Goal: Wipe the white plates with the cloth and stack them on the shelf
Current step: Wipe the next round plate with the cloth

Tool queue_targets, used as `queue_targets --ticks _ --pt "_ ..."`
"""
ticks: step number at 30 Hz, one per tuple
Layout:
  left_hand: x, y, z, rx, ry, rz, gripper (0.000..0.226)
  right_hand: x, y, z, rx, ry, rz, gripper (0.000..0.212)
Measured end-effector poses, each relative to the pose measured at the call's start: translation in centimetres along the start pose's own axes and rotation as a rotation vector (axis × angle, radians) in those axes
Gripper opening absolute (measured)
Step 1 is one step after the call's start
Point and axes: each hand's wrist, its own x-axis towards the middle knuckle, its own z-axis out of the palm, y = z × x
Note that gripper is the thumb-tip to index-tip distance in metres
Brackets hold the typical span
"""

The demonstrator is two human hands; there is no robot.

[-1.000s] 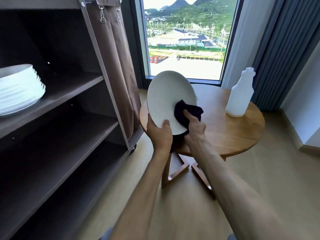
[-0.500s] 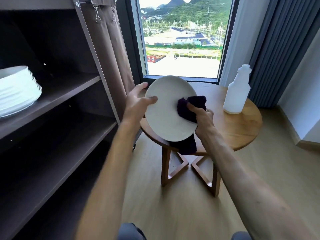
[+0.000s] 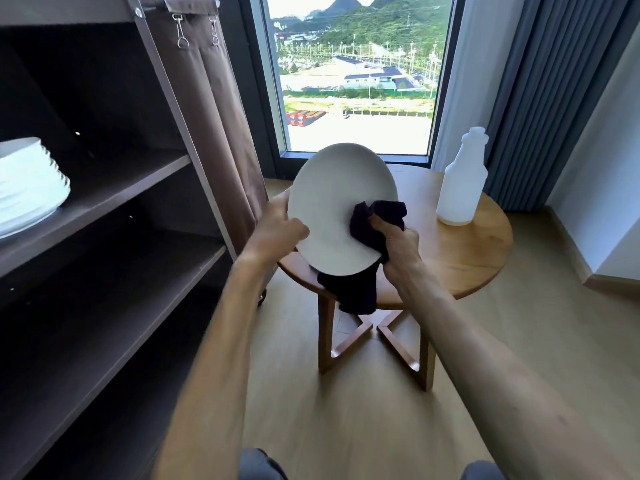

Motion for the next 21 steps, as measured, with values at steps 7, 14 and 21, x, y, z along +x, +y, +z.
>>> queue_targets --ticks 7,14,21 --pt "0.3 0.7 -1.5 -0.169 0.141 -0.026 0.068 0.5 -1.4 0.5 -0.119 -0.059 -0.074 0.01" --pt "-3.7 -2.9 10.6 -0.383 0.558 -0.002 0.058 -1.8 2.6 2.6 0.153 0.125 0.157 0.021" --pt "-2.7 -2.3 4.8 -0.237 0.491 0.068 0.044 -1.1 0.2 0.5 -0.098 0.031 -0.001 0.015"
